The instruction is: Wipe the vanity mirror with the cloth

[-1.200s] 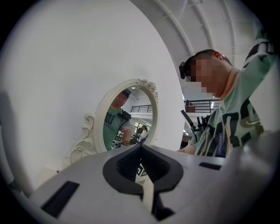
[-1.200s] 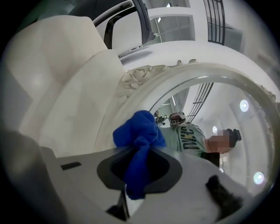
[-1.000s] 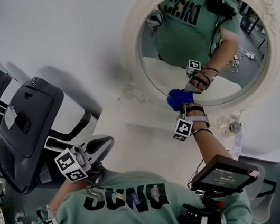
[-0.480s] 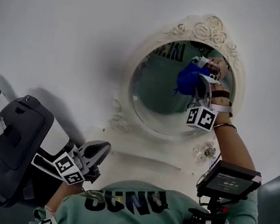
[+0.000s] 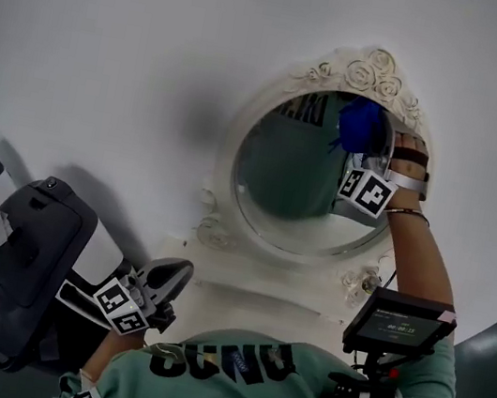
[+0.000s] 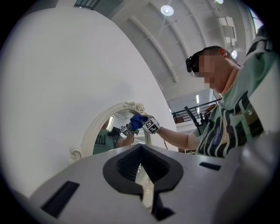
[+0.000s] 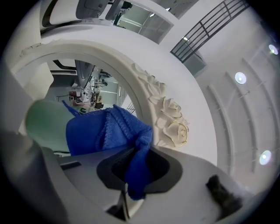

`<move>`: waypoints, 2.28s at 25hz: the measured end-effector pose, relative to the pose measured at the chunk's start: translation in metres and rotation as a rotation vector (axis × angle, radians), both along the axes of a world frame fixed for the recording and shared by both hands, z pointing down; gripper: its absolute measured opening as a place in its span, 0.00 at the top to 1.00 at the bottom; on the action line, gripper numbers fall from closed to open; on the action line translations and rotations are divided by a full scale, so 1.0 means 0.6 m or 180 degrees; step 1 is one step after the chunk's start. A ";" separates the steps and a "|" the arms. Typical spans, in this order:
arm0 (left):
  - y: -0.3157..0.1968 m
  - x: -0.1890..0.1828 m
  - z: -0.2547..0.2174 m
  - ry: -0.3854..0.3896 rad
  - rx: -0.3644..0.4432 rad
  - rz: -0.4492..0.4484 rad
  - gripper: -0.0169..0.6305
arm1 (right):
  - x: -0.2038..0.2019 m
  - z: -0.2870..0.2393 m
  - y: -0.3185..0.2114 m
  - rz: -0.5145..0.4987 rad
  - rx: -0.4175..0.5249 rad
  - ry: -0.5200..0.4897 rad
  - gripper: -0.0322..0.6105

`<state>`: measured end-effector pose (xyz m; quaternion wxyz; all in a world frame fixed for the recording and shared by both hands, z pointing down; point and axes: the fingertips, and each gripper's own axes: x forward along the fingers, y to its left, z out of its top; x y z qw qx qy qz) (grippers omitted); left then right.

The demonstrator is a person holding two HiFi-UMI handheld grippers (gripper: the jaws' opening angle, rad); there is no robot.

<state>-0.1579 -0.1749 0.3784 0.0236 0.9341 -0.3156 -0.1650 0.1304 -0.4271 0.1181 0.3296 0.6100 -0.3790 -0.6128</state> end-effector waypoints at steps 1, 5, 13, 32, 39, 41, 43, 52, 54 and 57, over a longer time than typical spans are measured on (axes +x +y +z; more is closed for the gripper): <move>0.000 -0.001 0.000 -0.0008 0.0004 -0.0007 0.96 | 0.001 -0.001 0.000 0.0020 0.0019 -0.0047 0.87; 0.002 -0.007 0.000 -0.0015 0.0011 -0.0034 0.96 | 0.010 0.002 0.001 0.0033 0.0071 -0.0364 0.87; 0.005 0.003 -0.001 -0.0023 -0.0024 -0.0001 0.96 | 0.016 0.001 -0.012 -0.0004 0.0201 -0.0935 0.87; 0.022 0.041 0.056 -0.0075 -0.0511 0.0181 0.96 | 0.016 0.471 -0.016 0.0118 -0.1187 -0.0345 0.87; 0.033 0.039 0.098 -0.0223 -0.0872 0.0110 0.96 | 0.028 0.772 -0.011 0.0279 -0.2199 -0.0196 0.87; 0.035 0.039 0.111 -0.0244 -0.0937 0.0099 0.96 | 0.034 0.834 -0.011 0.0353 -0.2443 -0.0154 0.87; 0.038 0.039 0.120 -0.0254 -0.0978 0.0099 0.96 | 0.035 0.866 -0.011 0.0378 -0.2591 -0.0204 0.88; 0.074 0.029 0.085 -0.0257 -0.0723 0.0102 0.96 | 0.021 0.885 0.013 0.0296 -0.3579 -0.0567 0.88; 0.082 0.031 0.066 -0.0234 -0.0580 0.0111 0.96 | 0.024 0.826 0.025 0.0117 -0.3475 -0.0657 0.87; 0.084 0.029 0.032 -0.0150 -0.0332 0.0105 0.96 | 0.040 0.649 0.028 -0.0127 -0.2831 -0.0727 0.87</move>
